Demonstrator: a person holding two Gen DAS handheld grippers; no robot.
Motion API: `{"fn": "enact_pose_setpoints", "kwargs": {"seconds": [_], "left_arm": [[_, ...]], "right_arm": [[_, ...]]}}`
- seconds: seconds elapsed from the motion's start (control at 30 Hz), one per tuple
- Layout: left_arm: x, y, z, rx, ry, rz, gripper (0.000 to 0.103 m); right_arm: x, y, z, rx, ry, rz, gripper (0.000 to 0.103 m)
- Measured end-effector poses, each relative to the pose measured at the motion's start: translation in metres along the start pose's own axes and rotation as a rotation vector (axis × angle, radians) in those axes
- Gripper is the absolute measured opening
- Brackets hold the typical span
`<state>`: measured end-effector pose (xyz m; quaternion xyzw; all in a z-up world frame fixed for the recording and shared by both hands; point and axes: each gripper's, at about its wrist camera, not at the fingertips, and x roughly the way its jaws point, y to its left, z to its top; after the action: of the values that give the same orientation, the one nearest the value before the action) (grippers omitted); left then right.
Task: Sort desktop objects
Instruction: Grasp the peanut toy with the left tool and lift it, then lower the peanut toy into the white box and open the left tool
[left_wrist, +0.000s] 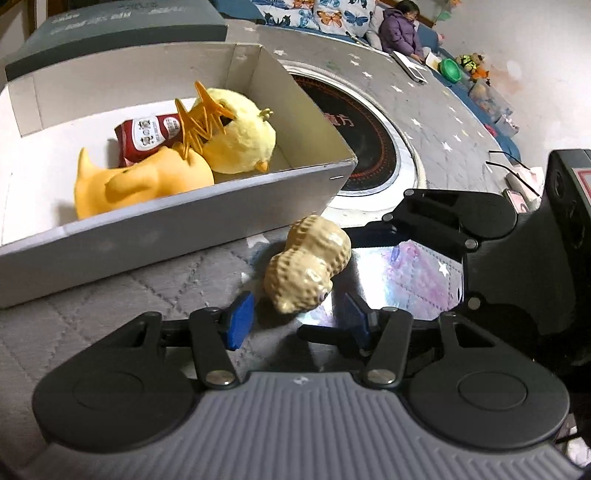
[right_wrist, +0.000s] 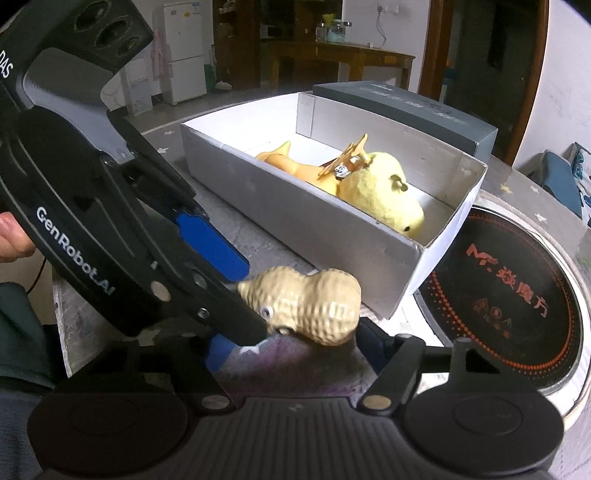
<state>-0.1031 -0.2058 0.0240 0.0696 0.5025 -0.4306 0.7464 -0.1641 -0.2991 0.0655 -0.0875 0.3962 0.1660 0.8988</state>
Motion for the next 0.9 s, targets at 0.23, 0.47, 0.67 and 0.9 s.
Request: {"fn": "enact_pose_setpoints", "kwargs": {"seconds": [0.23,0.47,0.67,0.9], "left_arm": [[-0.004,-0.001,-0.001,-0.002,-0.004,0.006,0.039],[-0.048,-0.002,0.003,0.013,-0.087,0.021,0.038],[-0.081,0.012,0.02,0.02,-0.168,0.09,0.038],[-0.085,0.064,0.064,-0.051,-0.195,0.136,0.039]], "right_arm": [[0.002,0.003,0.002,0.007,0.0,-0.009,0.067],[-0.017,0.012,0.016,-0.007,-0.047,-0.013,0.066],[-0.028,0.017,0.053,-0.072,-0.127,-0.022,0.066],[0.005,0.011,0.106,-0.14,-0.171,-0.037,0.066]]}}
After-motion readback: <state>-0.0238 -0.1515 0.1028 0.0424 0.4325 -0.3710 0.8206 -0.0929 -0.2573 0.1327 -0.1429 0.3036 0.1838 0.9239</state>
